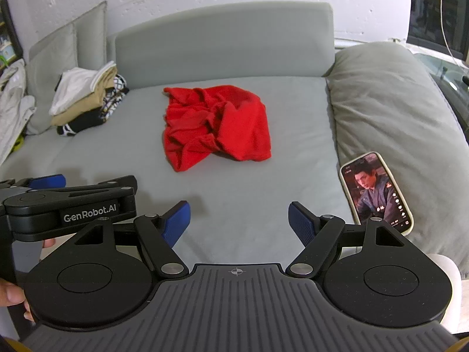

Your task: Fold clothes

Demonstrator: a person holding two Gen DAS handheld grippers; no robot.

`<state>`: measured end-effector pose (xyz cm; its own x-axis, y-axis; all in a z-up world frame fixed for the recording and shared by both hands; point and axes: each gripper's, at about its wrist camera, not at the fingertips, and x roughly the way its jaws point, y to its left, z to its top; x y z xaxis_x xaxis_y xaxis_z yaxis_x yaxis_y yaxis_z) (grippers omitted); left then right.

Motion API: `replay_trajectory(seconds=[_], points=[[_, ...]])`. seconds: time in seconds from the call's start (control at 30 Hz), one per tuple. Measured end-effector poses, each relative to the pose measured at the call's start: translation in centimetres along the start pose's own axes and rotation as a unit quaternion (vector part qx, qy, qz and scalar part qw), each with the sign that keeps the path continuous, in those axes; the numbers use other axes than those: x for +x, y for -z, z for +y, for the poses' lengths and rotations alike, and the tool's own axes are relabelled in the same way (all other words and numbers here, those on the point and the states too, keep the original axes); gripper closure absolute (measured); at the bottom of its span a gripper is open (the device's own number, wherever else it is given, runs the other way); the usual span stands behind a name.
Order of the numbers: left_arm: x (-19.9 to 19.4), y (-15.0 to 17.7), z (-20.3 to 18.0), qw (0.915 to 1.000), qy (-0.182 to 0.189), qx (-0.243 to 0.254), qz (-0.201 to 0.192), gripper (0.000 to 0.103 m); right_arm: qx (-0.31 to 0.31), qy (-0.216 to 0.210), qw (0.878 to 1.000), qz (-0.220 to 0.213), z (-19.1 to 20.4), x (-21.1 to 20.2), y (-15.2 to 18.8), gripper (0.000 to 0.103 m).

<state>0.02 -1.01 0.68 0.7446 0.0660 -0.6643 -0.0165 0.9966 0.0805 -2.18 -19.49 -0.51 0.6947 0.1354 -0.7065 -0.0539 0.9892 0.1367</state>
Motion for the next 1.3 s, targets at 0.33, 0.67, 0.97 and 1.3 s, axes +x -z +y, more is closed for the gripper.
replay_trajectory(seconds=[0.33,0.67,0.97,1.3], points=[[1.6,0.6,1.6,0.9996,0.005,-0.016,0.021,0.001,0.002,-0.001,1.0,0.014,-0.3,1.1,0.0,0.021],[6.5,0.0,7.4,0.9955,-0.008,-0.092,0.022,0.008,-0.047,0.0,0.999,-0.023,0.1,4.9,-2.7,0.019],[13.0,-0.5,7.5,0.9833,0.088,-0.152,0.049,0.021,-0.064,-0.028,0.997,-0.021,-0.8,14.5,-8.1,0.029],[19.1,-1.6,7.4,0.9712,0.101,-0.2,0.08,0.018,-0.052,-0.048,0.997,-0.009,0.4,23.9,-12.2,0.033]])
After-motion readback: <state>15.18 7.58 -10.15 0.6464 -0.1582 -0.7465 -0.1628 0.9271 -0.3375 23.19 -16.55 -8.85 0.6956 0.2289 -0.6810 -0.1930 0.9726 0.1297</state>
